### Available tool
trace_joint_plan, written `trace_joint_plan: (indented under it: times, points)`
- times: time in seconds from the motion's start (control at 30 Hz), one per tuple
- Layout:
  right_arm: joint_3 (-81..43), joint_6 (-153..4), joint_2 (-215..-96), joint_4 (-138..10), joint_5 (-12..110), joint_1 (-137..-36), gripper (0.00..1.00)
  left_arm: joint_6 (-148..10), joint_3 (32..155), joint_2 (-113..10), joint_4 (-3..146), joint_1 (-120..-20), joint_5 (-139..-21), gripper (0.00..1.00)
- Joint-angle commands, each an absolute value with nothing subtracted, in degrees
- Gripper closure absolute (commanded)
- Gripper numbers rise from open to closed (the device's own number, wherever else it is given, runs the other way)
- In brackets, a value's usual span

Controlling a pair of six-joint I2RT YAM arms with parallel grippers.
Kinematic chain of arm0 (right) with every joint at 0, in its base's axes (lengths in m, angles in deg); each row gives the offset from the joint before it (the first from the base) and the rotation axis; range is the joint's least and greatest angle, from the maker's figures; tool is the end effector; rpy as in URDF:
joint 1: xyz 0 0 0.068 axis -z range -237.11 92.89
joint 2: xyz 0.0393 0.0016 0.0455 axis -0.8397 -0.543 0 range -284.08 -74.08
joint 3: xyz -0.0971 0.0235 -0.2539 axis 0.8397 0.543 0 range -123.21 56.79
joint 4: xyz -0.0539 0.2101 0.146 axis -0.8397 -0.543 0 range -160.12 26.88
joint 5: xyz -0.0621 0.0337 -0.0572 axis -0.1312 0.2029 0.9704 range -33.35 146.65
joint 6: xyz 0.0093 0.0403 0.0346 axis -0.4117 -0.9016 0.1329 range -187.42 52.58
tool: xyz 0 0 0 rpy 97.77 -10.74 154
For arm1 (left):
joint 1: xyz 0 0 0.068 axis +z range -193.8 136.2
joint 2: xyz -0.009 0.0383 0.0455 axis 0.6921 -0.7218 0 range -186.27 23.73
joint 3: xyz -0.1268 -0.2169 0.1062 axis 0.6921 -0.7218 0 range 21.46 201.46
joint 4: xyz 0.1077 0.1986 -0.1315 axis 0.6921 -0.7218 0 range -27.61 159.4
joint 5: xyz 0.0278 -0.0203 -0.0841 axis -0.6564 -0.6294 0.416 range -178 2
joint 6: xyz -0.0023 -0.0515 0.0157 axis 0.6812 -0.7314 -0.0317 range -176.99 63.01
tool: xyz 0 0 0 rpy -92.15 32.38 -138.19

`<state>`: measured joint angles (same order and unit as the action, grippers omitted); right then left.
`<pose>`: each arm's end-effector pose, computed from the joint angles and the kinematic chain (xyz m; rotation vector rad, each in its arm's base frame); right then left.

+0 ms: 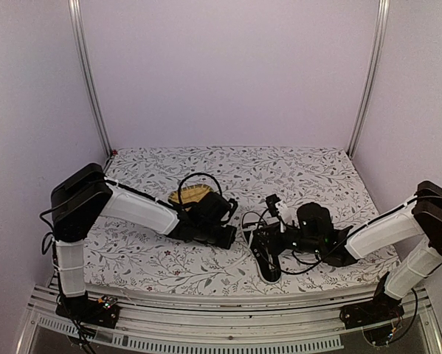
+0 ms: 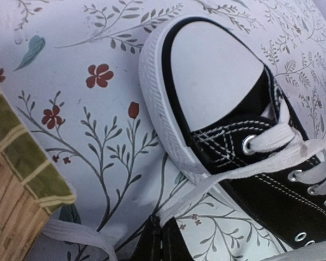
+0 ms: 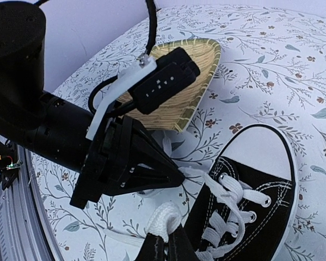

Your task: Tie the shoes

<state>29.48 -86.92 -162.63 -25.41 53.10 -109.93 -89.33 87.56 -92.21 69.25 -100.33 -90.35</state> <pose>0.1700 0.2278 0.1478 -0.6394 1.9891 0.8599 0.2271 -0.3410 0.1185 0.5154 2.4950 -0.6123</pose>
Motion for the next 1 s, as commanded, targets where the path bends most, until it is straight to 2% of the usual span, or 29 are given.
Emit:
trace_joint_plan:
  times: [0.0,0.37,0.67,0.97]
  points:
    - [24.9,-88.3,-163.1,-25.8,53.0,-111.4,0.98,-88.4,83.3,-87.5,71.2,-100.4,-91.1,1.0]
    - [18.1,-95.1,-166.6,-31.0,56.9,-113.4,0.98,-88.2,79.5,-80.5,73.3,-98.8,-83.4,1.0]
    - [17.9,-98.1,-168.0,-32.9,59.1,-113.5,0.98,-92.5,78.6,-75.8,66.5,-98.4,-80.4,1.0]
    - [18.5,-98.8,-167.3,-33.6,59.5,-113.5,0.98,-103.3,76.3,-72.8,74.9,-100.8,-62.7,1.0]
